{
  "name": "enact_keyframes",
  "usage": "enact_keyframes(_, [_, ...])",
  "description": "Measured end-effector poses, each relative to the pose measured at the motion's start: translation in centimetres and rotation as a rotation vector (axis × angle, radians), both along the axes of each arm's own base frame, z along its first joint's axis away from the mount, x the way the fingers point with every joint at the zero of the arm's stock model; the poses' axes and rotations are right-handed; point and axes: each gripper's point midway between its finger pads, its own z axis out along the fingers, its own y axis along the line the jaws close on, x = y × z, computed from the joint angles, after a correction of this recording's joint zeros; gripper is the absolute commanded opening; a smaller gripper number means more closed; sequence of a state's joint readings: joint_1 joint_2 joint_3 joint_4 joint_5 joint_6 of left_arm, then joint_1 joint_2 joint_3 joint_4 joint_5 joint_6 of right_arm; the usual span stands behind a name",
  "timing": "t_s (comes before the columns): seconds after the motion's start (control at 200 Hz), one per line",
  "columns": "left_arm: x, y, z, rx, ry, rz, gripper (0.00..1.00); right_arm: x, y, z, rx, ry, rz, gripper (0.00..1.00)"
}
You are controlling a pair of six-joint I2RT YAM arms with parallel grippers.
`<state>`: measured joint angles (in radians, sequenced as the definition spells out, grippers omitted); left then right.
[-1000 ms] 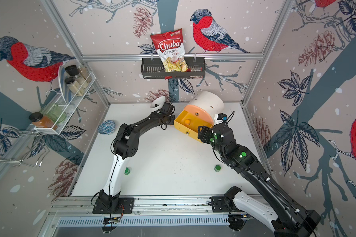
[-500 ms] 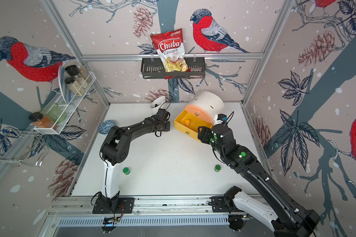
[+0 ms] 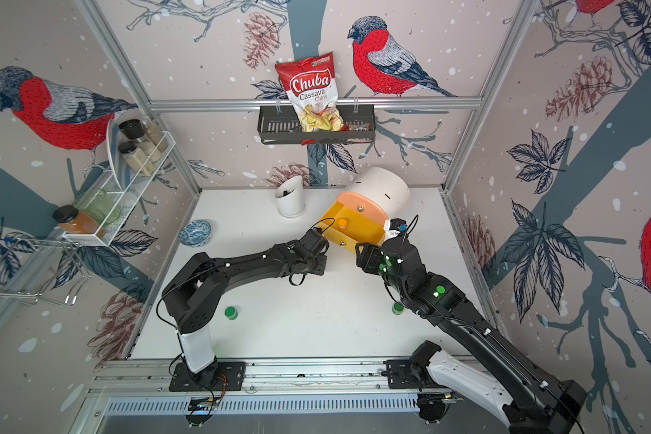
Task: Put the paint cans in the drawer according to color
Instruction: Move the paint can to the center of the board, then pick up the paint can at the center of the board.
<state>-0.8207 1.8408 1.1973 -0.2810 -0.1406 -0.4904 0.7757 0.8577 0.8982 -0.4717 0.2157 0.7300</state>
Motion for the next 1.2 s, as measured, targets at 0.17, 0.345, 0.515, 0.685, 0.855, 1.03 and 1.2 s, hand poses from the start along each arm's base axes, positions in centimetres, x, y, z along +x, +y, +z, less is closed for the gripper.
enact_keyframes(0.17, [-1.7, 0.2, 1.6, -0.02, -0.007, -0.018, 0.62, -1.8, 2.2, -0.2, 0.003, 0.006, 0.061, 0.67])
enact_keyframes(0.345, [-2.1, 1.4, 3.0, -0.023, -0.02, -0.003, 0.65, -3.1, 4.2, -1.1, -0.013, 0.028, 0.103, 0.68])
enact_keyframes(0.515, [-1.2, 4.8, 4.9, -0.057, -0.036, 0.076, 0.63, -3.0, 5.3, -2.8, -0.065, 0.057, 0.103, 0.68])
enact_keyframes(0.685, [0.3, 10.7, 8.1, -0.085, -0.103, 0.222, 0.63, -3.2, 7.1, -5.1, -0.113, 0.101, 0.122, 0.68])
enact_keyframes(0.855, [0.4, 15.8, 10.2, -0.086, -0.171, 0.34, 0.64, -3.2, 9.4, -7.6, -0.171, 0.148, 0.146, 0.68])
enact_keyframes(1.03, [0.4, 16.8, 11.2, -0.088, -0.201, 0.353, 0.64, -2.3, 12.2, -10.6, -0.232, 0.221, 0.162, 0.69])
enact_keyframes(1.2, [0.3, 16.7, 10.9, -0.092, -0.189, 0.343, 0.63, -0.7, 14.1, -12.7, -0.256, 0.278, 0.164, 0.72])
